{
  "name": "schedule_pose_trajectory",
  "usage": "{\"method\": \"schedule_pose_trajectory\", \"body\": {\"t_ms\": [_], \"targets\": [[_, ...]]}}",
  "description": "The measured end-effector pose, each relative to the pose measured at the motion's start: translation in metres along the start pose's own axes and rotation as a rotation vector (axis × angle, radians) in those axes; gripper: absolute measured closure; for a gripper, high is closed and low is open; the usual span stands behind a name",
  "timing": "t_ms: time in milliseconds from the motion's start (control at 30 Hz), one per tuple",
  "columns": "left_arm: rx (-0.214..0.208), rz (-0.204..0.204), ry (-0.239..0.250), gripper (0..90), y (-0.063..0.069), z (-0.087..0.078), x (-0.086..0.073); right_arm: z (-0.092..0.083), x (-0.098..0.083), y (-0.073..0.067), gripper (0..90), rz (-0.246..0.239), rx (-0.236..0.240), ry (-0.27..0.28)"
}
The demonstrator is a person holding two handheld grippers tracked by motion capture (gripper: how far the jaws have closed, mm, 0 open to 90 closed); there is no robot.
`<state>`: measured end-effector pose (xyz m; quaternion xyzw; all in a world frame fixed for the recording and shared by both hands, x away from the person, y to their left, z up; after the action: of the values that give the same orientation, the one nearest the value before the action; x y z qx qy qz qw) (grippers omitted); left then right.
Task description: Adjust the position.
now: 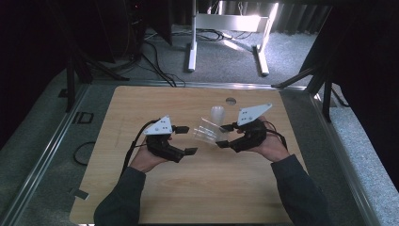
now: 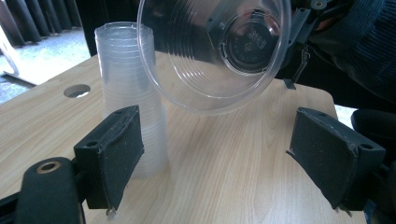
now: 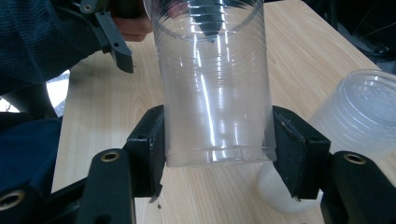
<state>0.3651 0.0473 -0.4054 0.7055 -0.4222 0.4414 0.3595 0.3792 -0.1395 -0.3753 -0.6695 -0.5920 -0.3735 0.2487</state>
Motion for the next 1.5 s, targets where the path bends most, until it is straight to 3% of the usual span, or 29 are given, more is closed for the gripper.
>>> {"method": "schedule_pose_trajectory", "body": {"t_ms": [600,733,1133,1500], "targets": [[0.007,-0.04,0.028,25.9,-0.003,0.0,0.003,0.003,0.004,0.0,41.3,0.011,-0.01,0.07],[0.007,-0.054,0.035,27.0,-0.004,0.002,0.003,0.001,0.003,0.002,41.3,0.026,-0.008,0.111],[0.006,-0.055,0.043,27.3,-0.004,0.004,0.007,-0.007,-0.004,0.008,41.4,0.059,-0.029,0.157],[-0.017,-0.063,0.056,29.6,-0.003,0.006,0.011,-0.004,-0.002,0.006,41.3,0.058,-0.028,0.208]]}}
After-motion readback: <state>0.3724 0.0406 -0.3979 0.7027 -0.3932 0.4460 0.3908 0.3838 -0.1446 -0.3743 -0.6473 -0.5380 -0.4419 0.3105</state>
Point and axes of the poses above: each handheld gripper's, and its own axes: z roughly forward along the jaws, x roughly out of its top, y roughly to its right, the point moved 7 cm from there along z, roughly forward along the jaws, and after that the axes turned 6 degrees about -z, right-handed, at the moved point
